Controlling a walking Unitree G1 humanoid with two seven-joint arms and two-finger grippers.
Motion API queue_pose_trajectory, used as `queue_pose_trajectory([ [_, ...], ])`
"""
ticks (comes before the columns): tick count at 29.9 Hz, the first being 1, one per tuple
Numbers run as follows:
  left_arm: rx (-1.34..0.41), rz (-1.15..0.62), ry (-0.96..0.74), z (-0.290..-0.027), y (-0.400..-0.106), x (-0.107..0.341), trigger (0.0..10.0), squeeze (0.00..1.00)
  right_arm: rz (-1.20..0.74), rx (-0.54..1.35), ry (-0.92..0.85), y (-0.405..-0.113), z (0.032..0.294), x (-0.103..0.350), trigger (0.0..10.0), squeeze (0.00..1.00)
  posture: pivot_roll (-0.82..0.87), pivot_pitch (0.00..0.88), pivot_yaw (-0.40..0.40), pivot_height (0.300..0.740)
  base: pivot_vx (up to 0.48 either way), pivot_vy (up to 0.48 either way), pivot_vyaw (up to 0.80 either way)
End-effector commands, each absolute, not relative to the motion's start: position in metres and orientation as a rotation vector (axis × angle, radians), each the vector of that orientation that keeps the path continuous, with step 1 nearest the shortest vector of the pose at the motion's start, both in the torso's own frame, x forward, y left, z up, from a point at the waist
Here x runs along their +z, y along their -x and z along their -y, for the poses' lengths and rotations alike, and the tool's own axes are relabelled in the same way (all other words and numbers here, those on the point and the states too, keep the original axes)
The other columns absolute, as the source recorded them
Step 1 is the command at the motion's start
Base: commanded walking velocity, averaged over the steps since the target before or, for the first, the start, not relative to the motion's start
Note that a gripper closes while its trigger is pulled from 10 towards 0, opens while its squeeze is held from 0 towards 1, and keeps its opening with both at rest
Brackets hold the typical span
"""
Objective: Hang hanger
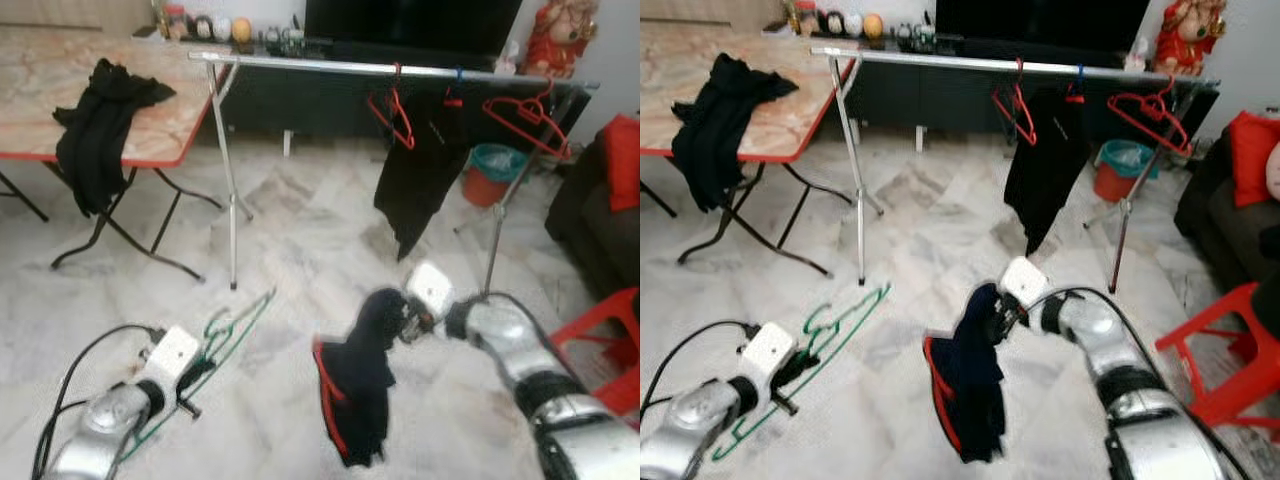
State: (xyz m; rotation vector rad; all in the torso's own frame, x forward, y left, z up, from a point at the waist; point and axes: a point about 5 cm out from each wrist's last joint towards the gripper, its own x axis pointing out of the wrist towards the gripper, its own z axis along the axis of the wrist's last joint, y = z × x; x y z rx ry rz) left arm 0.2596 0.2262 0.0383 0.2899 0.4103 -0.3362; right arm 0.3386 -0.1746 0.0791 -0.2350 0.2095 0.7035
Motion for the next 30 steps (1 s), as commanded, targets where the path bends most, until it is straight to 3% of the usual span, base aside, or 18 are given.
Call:
queue_pose_trajectory([
  [1, -0.212, -0.377, -0.223, -0.231, -0.263, 0.038, 10.0, 0.00, -0.194, 0.462, 0.086, -0.342, 0.190, 0.076, 0.0, 0.00, 0.06, 0.000, -0.086, 0.740, 0.000, 0.000, 0.00],
  [2, -0.150, -0.345, -0.179, -0.227, -0.266, 0.037, 10.0, 0.00, -0.198, 0.293, -0.031, -0.340, 0.196, 0.068, 0.0, 0.00, 0.06, 0.000, -0.083, 0.740, 0.000, 0.000, 0.00],
  [10, -0.084, -0.228, -0.086, -0.205, -0.275, 0.045, 10.0, 0.00, -0.230, -0.085, -0.215, -0.317, 0.210, 0.037, 0.0, 0.00, 0.06, 0.000, -0.067, 0.740, 0.000, 0.000, 0.00],
  [11, -0.079, -0.217, -0.069, -0.202, -0.277, 0.045, 10.0, 0.00, -0.252, -0.117, -0.224, -0.312, 0.208, 0.029, 4.8, 0.00, 0.06, 0.000, -0.060, 0.740, 0.000, 0.000, 0.00],
  [13, -0.078, -0.216, -0.058, -0.200, -0.277, 0.044, 10.0, 0.00, -0.266, -0.127, -0.222, -0.309, 0.206, 0.026, 4.8, 0.00, 0.05, 0.000, -0.058, 0.740, 0.000, 0.000, 0.00],
  [14, -0.086, -0.206, -0.069, -0.197, -0.278, 0.044, 10.0, 0.00, -0.293, -0.143, -0.233, -0.306, 0.203, 0.020, 10.0, 0.00, 0.05, 0.000, -0.055, 0.740, 0.000, 0.000, 0.00],
  [24, -0.100, -0.186, -0.058, -0.182, -0.277, 0.041, 10.0, 0.00, -0.389, -0.189, -0.192, -0.285, 0.203, -0.002, 10.0, 0.00, 0.04, 0.000, -0.060, 0.740, 0.000, 0.000, 0.00],
  [30, -0.132, -0.184, -0.077, -0.178, -0.278, 0.040, 10.0, 0.00, -0.466, -0.211, -0.155, -0.276, 0.202, -0.013, 10.0, 0.00, 0.05, 0.000, -0.070, 0.740, 0.290, 0.000, 0.00],
])
